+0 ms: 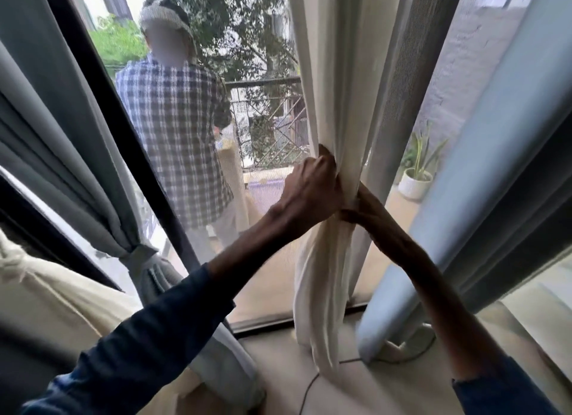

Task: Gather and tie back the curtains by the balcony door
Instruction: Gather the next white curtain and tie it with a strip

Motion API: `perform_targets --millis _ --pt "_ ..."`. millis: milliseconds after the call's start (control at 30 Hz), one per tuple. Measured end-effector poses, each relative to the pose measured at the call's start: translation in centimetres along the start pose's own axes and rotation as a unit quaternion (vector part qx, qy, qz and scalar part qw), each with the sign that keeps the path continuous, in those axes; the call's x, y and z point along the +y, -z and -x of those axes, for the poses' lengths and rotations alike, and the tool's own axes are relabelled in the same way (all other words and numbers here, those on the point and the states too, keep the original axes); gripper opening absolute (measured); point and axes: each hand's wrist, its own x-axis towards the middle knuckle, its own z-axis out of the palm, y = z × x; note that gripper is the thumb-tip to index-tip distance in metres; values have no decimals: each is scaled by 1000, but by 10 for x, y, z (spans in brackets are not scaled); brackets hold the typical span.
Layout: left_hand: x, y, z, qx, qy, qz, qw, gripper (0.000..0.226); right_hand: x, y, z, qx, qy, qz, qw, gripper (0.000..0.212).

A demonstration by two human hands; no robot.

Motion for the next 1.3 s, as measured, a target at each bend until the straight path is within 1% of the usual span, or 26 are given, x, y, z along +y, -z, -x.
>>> perform_targets --millis 100,200,267,333,367,433,467,533,567,633,667,700,767,800,833,867,933,967,1033,1067,1100,1133,1167,1200,1267,1300 --pt "1 -5 3 -25 4 42 999 50 1 -8 9 10 7 54 998 71" --pt "13 -3 2 -98 41 56 993 70 7 -23 6 79 -5 164 983 74" --pt "21 0 -3 -163 66 74 982 81 10 -24 0 115 -1 210 971 60" --pt "25 4 -6 -199 63 81 975 88 11 -21 -5 81 -16 264 961 40" --pt "23 6 -6 -208 53 75 974 89 13 -16 -8 70 -25 270 960 35" --pt "12 3 -3 -193 19 60 979 82 10 -9 -10 87 -18 241 966 28" --pt "3 0 -1 -161 -4 59 985 72 11 -6 -13 100 -4 227 969 26" --pt "-14 -4 8 -58 -53 86 993 49 19 -2 -15 96 21 194 976 25" --pt "-20 -5 13 -3 -68 118 991 38 23 0 -18 95 18 178 979 26" --pt "-29 -8 25 80 -68 214 971 23 27 0 -23 118 -7 147 982 35" --pt "-33 -12 30 100 -45 256 960 18 33 0 -26 122 -15 146 981 36" --pt "-36 -18 34 105 -9 294 950 21 37 -1 -28 118 -14 147 982 36" --pt "-43 -34 34 55 87 349 931 50 41 -14 -31 130 1 184 974 36" --pt "-44 -42 32 18 121 364 923 62 39 -25 -29 142 16 219 965 32" --pt "-45 -51 29 -9 138 351 926 69 42 -37 -27 147 32 266 952 30" --pt "-43 -56 26 -25 147 305 941 73 42 -50 -23 155 35 297 942 33" --pt "-43 -58 18 -26 180 197 963 81 41 -75 -18 142 -3 280 950 48" --pt "-46 -57 13 -20 201 168 965 81 42 -83 -16 122 24 281 952 56" --pt "-59 -54 2 -9 223 126 967 69 49 -80 -15 61 85 288 952 64" --pt "-65 -50 -4 -8 213 109 971 60 49 -71 -15 30 90 265 960 71" --pt "-71 -46 -9 -14 191 106 976 50 49 -61 -15 12 71 221 973 80" --pt "-75 -43 -12 -24 162 121 979 41 50 -50 -14 6 58 183 981 84" --pt "-78 -41 -15 -36 136 150 979 32 54 -38 -13 22 41 150 988 80" --pt "-79 -38 -16 -52 118 182 975 25 55 -28 -11 57 36 133 989 70" --pt "-83 -36 -18 -77 111 229 964 27 60 -11 -7 138 37 128 981 47" --pt "-85 -37 -18 -84 109 240 961 29 62 -7 -6 163 27 126 978 39"
